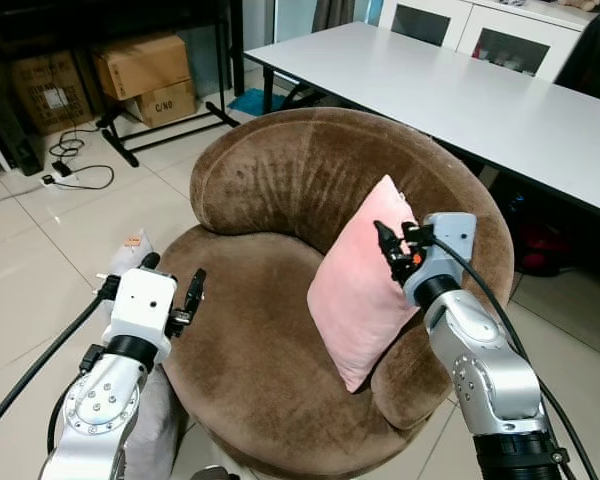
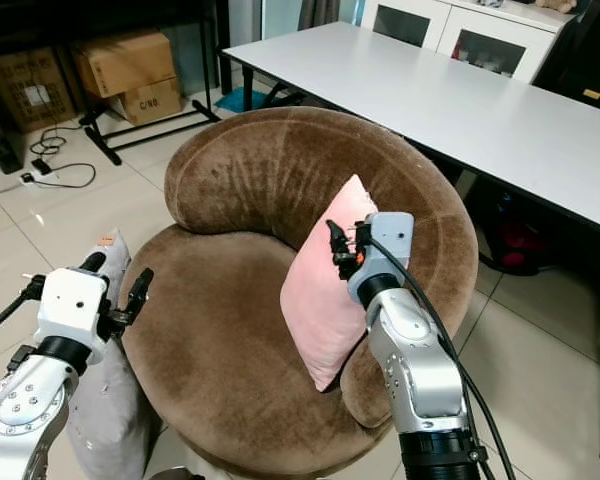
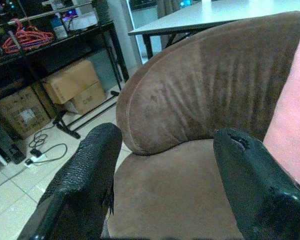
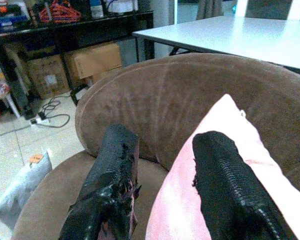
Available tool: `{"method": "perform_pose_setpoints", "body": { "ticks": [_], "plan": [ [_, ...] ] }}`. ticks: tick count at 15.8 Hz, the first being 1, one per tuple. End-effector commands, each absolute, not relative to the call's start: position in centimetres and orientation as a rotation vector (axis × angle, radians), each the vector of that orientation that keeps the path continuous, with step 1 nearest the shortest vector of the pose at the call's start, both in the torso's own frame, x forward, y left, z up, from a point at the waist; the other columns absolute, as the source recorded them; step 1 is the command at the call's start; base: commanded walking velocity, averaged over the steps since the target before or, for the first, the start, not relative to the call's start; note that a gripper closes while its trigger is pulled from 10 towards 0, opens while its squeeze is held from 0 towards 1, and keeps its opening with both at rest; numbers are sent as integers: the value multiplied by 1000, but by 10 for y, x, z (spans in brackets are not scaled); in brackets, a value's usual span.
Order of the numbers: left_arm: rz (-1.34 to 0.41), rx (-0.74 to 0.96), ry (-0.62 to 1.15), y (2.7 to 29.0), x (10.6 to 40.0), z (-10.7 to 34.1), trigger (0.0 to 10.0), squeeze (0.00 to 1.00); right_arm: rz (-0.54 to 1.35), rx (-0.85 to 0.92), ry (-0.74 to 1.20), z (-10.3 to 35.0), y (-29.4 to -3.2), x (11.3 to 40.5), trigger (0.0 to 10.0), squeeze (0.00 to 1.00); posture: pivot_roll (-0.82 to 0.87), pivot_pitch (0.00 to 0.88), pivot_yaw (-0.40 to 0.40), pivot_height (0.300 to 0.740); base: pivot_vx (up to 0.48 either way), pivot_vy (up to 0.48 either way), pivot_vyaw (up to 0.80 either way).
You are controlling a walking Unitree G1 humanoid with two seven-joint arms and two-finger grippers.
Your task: Move the pillow to the sofa from floor
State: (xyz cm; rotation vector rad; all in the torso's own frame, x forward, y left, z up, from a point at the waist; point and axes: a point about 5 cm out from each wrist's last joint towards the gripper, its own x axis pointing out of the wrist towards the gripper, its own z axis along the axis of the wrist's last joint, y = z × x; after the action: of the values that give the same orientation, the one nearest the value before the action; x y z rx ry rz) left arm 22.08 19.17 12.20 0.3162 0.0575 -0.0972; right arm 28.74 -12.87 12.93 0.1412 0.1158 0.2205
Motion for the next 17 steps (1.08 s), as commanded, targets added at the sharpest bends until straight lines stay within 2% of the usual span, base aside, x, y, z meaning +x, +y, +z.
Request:
{"method": "perform_pose_setpoints", "body": {
  "ticks": [1,5,9,12,14,17],
  "plan": [
    [-90,317,45,190,221,123,10000,0,223,64,102,134,-128,288,10000,0,-50,0,-77,740,0,0,0],
    [-80,314,38,190,222,124,10000,0,201,-32,0,152,-127,291,10000,0,-51,0,-84,740,-258,0,0],
    [-92,320,33,189,222,125,10000,0,201,-112,-6,152,-122,287,10000,0,-51,0,-76,740,-262,0,0],
    [-100,324,32,189,222,125,10000,0,93,-161,-26,153,-128,288,10000,0,-49,0,-74,740,-86,0,0],
    [-100,329,35,189,223,124,10000,0,124,-80,-28,156,-123,288,10000,0,-45,0,-77,740,0,0,0],
    [-92,332,33,191,223,125,10000,0,70,47,-22,156,-126,290,10000,0,-42,0,-73,740,0,0,0]
  ]
}}
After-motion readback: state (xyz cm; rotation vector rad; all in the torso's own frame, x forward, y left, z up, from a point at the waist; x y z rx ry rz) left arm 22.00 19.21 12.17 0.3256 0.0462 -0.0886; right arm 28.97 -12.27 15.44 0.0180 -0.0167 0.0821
